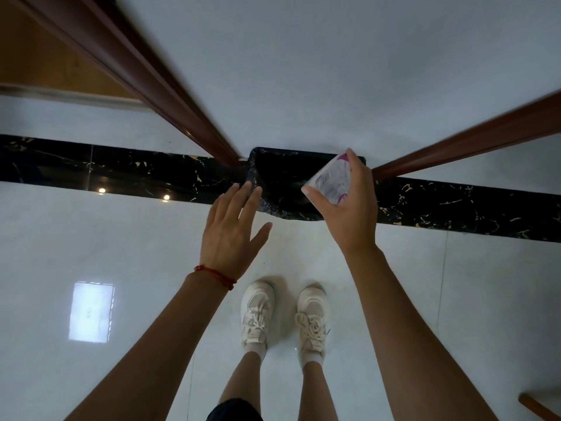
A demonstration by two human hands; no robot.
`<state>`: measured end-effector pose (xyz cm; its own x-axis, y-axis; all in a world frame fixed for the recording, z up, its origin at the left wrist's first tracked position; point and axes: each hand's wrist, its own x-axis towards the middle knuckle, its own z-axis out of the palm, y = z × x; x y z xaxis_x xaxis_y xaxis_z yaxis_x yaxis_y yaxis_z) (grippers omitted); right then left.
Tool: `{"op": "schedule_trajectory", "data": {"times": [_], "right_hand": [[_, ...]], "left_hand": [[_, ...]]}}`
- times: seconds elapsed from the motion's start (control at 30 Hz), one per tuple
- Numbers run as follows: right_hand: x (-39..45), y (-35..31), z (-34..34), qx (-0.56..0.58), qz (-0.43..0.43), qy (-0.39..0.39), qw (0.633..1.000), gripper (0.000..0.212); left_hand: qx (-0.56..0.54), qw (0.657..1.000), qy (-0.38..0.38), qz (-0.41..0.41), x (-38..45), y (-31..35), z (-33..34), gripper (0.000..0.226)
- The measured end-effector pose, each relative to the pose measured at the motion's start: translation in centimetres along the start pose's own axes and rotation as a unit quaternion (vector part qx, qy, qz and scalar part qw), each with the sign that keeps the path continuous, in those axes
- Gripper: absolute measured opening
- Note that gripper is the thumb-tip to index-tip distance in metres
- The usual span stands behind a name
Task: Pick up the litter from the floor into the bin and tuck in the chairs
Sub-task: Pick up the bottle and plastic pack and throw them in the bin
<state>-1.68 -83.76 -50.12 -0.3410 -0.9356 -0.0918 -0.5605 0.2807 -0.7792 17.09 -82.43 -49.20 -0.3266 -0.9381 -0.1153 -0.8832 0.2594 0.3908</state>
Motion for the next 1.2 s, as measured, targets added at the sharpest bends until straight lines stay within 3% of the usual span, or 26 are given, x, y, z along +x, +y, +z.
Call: {"op": "schedule_trajectory", "data": {"times": [0.4, 0.8, 1.2], "right_hand": [[-0.2, -0.2, 1.6, -0.036, -0.046, -0.042, 0.997, 0.081], [-7.3, -5.1, -9.0, -0.267, -0.088, -0.103, 0.954, 0.068], [-14.9, -14.5, -20.1, -0.293, -0.021, -0.055, 0.954, 0.065]], "left_hand": [[0.009, 1.000, -0.004, -0.012, -0.3, -1.4, -0.8, 0.057], [0.025, 0.999, -0.032, 0.003, -4.3, 3.1, -9.3, 0.057], [0.028, 0.996, -0.056, 0.057, -9.2, 10.3, -22.3, 0.060]]}}
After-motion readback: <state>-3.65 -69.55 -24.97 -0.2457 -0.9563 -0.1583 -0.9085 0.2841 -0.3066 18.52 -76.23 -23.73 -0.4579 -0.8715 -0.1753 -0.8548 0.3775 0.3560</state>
